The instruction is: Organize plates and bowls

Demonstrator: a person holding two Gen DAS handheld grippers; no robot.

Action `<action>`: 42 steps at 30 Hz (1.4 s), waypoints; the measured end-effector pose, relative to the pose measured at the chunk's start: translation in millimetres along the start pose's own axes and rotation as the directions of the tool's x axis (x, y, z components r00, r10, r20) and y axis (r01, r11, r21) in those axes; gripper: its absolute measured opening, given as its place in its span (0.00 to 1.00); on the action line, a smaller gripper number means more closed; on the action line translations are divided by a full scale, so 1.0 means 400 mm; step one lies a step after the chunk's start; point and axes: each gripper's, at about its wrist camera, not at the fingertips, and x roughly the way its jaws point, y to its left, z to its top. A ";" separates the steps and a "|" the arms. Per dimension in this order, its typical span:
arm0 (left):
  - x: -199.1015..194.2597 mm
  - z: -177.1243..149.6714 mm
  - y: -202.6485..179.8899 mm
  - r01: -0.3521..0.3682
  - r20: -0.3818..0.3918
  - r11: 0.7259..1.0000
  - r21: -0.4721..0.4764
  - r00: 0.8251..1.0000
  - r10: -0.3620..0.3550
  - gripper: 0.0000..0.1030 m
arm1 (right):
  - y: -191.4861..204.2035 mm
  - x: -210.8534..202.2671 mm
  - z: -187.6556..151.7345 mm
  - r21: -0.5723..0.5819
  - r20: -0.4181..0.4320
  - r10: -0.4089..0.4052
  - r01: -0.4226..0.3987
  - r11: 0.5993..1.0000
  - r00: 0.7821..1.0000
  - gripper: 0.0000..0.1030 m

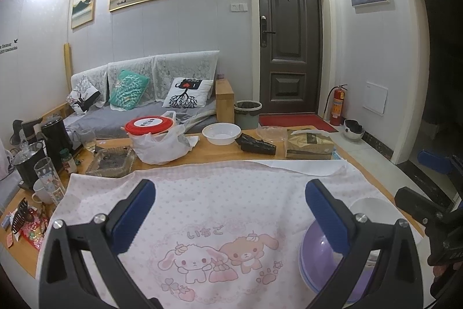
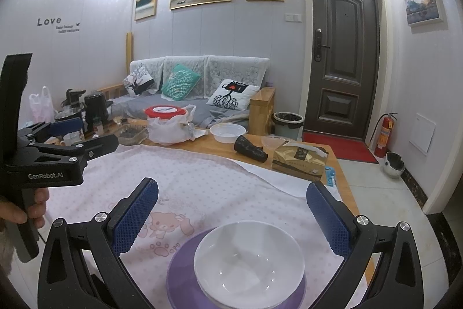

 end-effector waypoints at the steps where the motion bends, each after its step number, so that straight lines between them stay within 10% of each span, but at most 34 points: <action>1: 0.000 0.000 -0.001 -0.001 0.001 1.000 0.000 1.000 0.001 1.00 | 0.000 0.000 0.000 0.000 0.000 0.000 0.000 1.000 1.000 0.99; 42: -0.045 0.013 -0.003 -0.018 0.030 1.000 -0.013 0.999 0.018 1.00 | 0.013 -0.033 0.026 0.002 0.018 -0.003 0.003 1.000 1.000 0.99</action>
